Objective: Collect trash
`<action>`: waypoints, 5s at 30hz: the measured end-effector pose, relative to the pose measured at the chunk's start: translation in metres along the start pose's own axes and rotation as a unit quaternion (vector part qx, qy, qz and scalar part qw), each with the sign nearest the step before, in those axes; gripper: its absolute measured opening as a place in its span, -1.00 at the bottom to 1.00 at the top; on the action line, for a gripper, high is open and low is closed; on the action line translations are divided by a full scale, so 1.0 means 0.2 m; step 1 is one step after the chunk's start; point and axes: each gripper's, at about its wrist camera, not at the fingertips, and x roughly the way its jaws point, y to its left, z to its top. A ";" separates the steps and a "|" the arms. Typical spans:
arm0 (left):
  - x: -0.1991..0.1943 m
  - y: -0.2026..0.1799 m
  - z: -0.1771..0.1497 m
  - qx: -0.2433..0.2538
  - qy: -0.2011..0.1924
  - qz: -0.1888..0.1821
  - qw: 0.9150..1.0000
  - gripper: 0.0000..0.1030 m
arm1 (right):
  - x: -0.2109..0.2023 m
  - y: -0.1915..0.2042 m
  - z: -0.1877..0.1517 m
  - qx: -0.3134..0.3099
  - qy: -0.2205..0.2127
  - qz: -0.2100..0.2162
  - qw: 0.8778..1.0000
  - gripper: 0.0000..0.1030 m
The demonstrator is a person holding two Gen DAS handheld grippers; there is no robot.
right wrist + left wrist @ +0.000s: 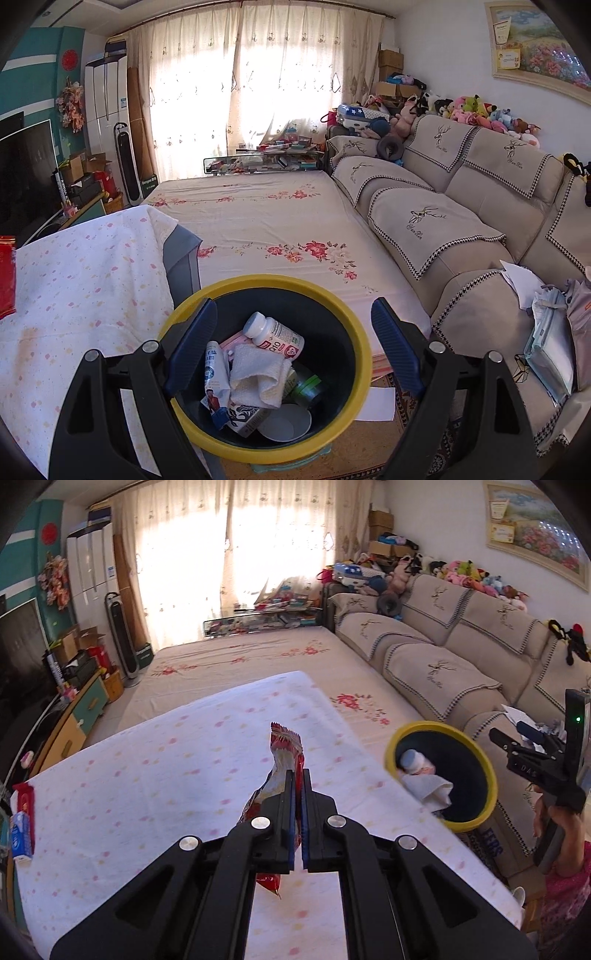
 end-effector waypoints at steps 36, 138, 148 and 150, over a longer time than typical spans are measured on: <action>0.09 -0.70 -0.12 -0.015 0.028 0.025 0.999 0.90 | -0.49 -0.35 -0.19 0.030 -0.014 0.069 0.997 0.67; -1.48 0.12 -1.02 -0.180 -0.092 0.248 0.947 0.90 | -1.13 0.25 -0.29 -0.057 -0.052 0.160 0.984 0.86; -1.48 0.12 -1.02 -0.181 -0.090 0.247 0.948 0.90 | -1.13 0.25 -0.29 -0.057 -0.050 0.161 0.984 0.86; -1.47 0.12 -1.03 -0.180 -0.089 0.247 0.948 0.90 | -1.12 0.25 -0.30 -0.057 -0.050 0.161 0.984 0.86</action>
